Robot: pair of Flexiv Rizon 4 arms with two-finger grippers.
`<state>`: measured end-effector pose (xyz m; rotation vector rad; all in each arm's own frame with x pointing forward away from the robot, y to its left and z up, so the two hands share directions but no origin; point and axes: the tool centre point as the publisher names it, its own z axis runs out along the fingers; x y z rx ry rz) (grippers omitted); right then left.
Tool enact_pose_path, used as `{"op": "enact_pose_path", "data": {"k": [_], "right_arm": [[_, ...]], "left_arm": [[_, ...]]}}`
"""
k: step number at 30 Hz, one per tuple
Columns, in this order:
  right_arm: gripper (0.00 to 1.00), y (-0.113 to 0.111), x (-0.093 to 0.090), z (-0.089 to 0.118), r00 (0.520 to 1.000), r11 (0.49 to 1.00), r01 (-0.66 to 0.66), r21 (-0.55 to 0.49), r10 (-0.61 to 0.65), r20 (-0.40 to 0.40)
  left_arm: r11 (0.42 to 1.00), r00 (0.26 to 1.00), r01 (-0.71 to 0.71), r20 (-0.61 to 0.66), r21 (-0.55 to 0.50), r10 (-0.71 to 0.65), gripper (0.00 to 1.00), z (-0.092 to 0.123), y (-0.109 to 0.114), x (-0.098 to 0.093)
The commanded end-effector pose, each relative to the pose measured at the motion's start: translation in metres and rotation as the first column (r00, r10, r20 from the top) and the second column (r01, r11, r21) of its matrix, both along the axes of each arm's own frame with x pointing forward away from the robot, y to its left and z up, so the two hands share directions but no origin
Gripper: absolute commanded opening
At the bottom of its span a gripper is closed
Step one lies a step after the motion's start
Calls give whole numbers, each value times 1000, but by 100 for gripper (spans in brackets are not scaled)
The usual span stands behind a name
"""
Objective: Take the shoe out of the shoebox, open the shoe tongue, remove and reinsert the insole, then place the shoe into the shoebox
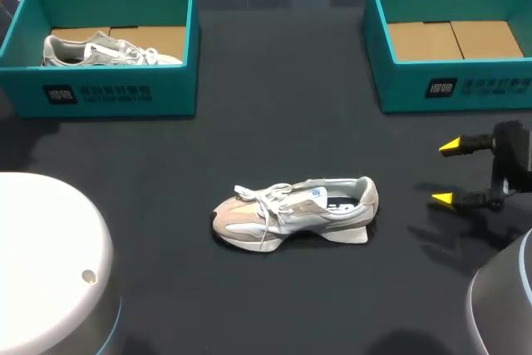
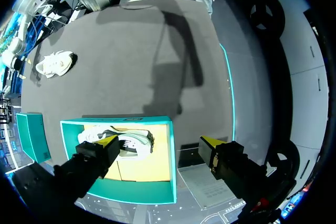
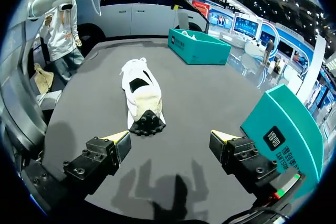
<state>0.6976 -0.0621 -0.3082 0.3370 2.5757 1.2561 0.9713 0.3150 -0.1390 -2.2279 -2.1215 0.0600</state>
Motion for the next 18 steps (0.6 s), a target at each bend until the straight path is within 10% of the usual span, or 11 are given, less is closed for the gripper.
{"op": "enact_pose_path", "data": {"k": [1,18], "right_arm": [[100,-2,-5,-4,993,947,-56,315,19,121],[100,-19,8,-20,986,967,-136,216,110,126]], "left_arm": [[1000,1000,1,0,2,-1,100,0,0,0],[1000,1000,1,0,2,-1,100,0,0,0]]}}
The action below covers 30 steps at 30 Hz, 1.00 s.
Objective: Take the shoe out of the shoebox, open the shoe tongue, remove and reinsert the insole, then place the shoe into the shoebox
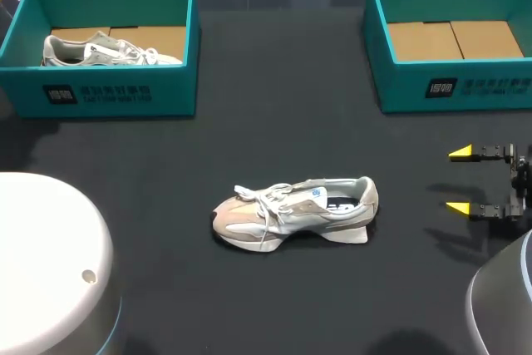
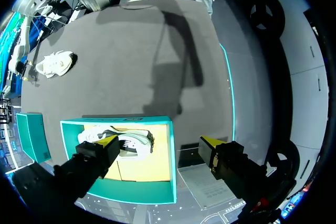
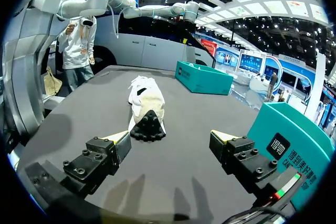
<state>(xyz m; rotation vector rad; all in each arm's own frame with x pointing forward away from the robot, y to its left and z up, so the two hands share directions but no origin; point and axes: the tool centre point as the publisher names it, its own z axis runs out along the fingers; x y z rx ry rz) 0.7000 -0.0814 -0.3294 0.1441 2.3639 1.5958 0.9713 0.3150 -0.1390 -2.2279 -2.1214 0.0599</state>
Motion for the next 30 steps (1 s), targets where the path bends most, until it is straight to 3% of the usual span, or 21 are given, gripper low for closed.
{"op": "enact_pose_path", "data": {"k": [1,6,18,30], "right_arm": [[100,-1,7,0,1000,1000,-4,-31,3,-14],[100,-7,8,-11,999,998,-49,-28,49,2],[100,-8,3,-42,993,995,-97,-14,96,-65],[100,4,-3,-44,991,994,-109,-30,106,-86]], "left_arm": [[1000,1000,1,0,2,-1,100,0,0,0],[1000,1000,1,0,2,-1,100,0,0,0],[1000,1000,1,0,2,-1,100,0,0,0],[1000,1000,1,0,2,-1,100,0,0,0]]}}
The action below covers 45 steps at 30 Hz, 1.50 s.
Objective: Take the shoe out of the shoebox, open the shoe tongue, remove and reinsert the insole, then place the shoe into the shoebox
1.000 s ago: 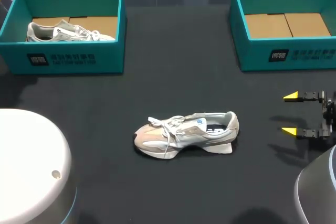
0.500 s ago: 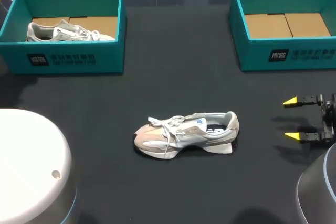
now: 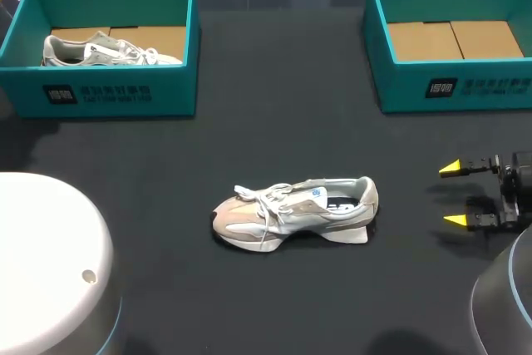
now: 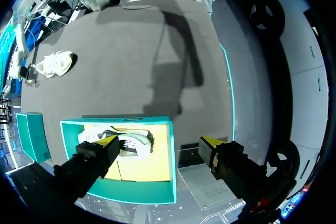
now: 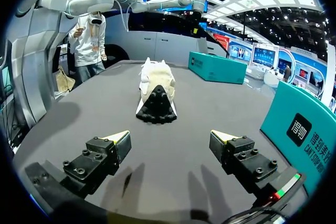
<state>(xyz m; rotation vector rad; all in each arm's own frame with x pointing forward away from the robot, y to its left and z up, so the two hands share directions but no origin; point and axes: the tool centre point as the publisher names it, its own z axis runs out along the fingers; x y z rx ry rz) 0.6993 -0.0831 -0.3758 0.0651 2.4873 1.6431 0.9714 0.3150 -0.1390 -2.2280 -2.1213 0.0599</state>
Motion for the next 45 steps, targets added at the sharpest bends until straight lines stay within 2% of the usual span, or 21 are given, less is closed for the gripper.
{"op": "enact_pose_path", "data": {"k": [1,11,20,28,45], "right_arm": [[100,7,-4,2,1000,1000,10,-11,-10,-16],[100,29,-16,-1,998,999,49,8,-48,-30],[100,56,-13,-8,995,996,82,23,-81,-54],[100,81,-15,-7,995,995,88,43,-86,-52],[100,120,-9,-14,998,997,44,70,-40,-54]], "left_arm": [[1000,1000,1,0,2,-1,100,0,0,0],[1000,1000,1,0,2,-1,100,0,0,0],[1000,1000,1,0,2,-1,100,0,0,0],[1000,1000,1,0,2,-1,100,0,0,0],[1000,1000,1,0,2,-1,100,0,0,0]]}}
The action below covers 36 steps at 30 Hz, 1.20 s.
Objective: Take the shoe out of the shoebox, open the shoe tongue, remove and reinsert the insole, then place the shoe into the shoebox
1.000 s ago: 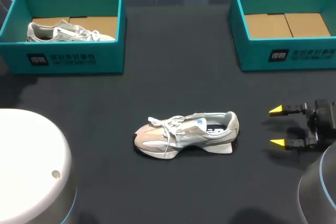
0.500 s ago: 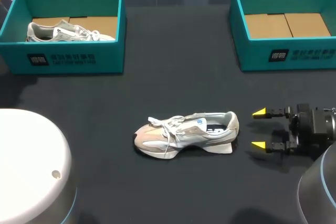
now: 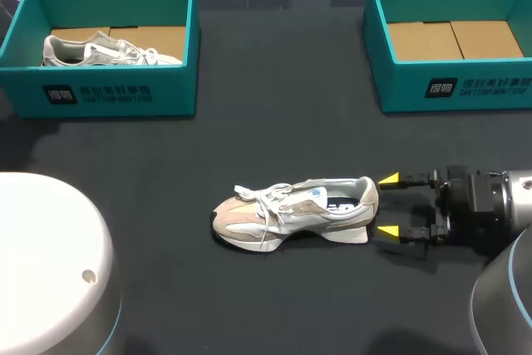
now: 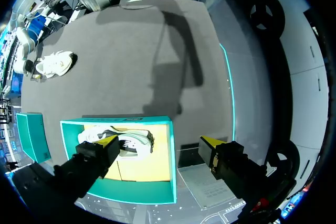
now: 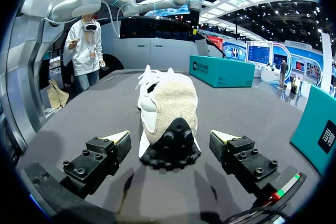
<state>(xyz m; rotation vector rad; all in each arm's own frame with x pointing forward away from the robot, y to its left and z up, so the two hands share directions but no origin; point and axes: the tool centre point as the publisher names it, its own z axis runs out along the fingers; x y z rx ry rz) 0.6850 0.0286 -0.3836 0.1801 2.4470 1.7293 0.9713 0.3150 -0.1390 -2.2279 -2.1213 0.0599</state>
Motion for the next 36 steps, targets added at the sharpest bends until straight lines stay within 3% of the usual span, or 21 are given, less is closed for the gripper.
{"op": "enact_pose_path", "data": {"k": [1,20,36], "right_arm": [[100,10,6,-7,1000,1000,-13,4,13,6],[100,33,14,-17,997,997,-72,-24,72,-27],[100,55,5,-23,994,995,-99,-23,98,-53]], "left_arm": [[1000,1000,1,0,2,-1,100,0,0,0],[1000,1000,1,0,2,-1,100,0,0,0],[1000,1000,1,0,2,-1,100,0,0,0]]}}
